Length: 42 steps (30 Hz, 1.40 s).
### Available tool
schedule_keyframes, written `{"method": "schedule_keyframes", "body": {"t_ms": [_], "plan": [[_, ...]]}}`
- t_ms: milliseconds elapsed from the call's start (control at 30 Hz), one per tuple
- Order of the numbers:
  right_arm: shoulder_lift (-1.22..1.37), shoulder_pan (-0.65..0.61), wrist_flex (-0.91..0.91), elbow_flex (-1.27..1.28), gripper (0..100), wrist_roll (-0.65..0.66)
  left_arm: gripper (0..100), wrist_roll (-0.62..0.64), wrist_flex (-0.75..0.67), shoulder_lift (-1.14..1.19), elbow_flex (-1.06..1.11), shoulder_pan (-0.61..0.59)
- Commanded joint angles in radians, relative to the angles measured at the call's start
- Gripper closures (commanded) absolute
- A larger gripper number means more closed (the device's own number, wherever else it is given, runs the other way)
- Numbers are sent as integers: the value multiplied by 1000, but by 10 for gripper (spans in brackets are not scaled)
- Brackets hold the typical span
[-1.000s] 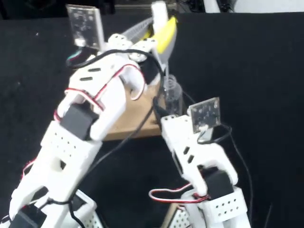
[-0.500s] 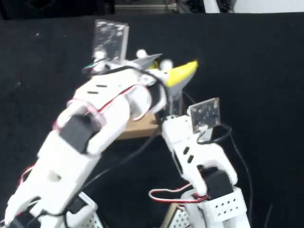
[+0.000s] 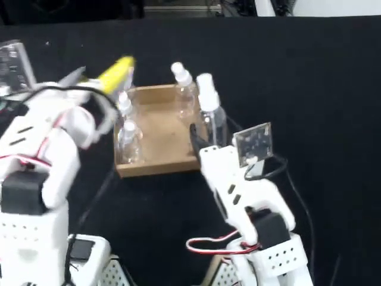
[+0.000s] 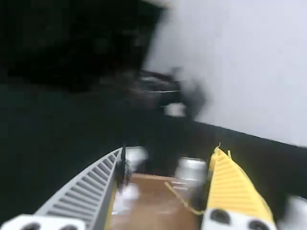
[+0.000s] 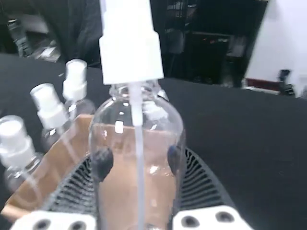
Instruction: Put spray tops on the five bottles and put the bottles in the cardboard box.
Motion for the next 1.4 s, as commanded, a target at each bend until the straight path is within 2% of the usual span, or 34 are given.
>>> {"method": "schedule_keyframes", "body": {"t_ms": [0, 100, 233, 333, 467, 667, 800, 933, 1167, 1267, 1367], "plan": [[-19, -55, -146, 50, 986, 11, 733, -9, -135, -17, 188, -278], [-19, -61, -367, 162, 987, 12, 733, -5, -302, -26, 374, -363], [-25, -64, -643, 289, 988, 12, 733, -3, -493, -26, 590, -380], [-19, -64, -744, 348, 988, 6, 733, -2, -603, -26, 711, -375], [-18, -64, -783, 369, 988, 5, 733, -2, -720, -26, 823, -367], [-18, -64, -790, 369, 988, 5, 733, -2, -770, -17, 891, -372], [-18, -64, -862, 367, 988, 5, 733, 0, -770, -20, 921, -371], [10, -107, -865, 349, 988, 5, 733, 0, -770, -17, 938, -372], [355, -109, -939, 174, 988, -26, 733, 0, -770, -20, 966, -372], [530, -106, -1019, 143, 988, -87, 733, 0, -770, -26, 983, -372], [671, -104, -1162, 145, 988, -78, 733, 0, -770, -20, 983, -372]]}}
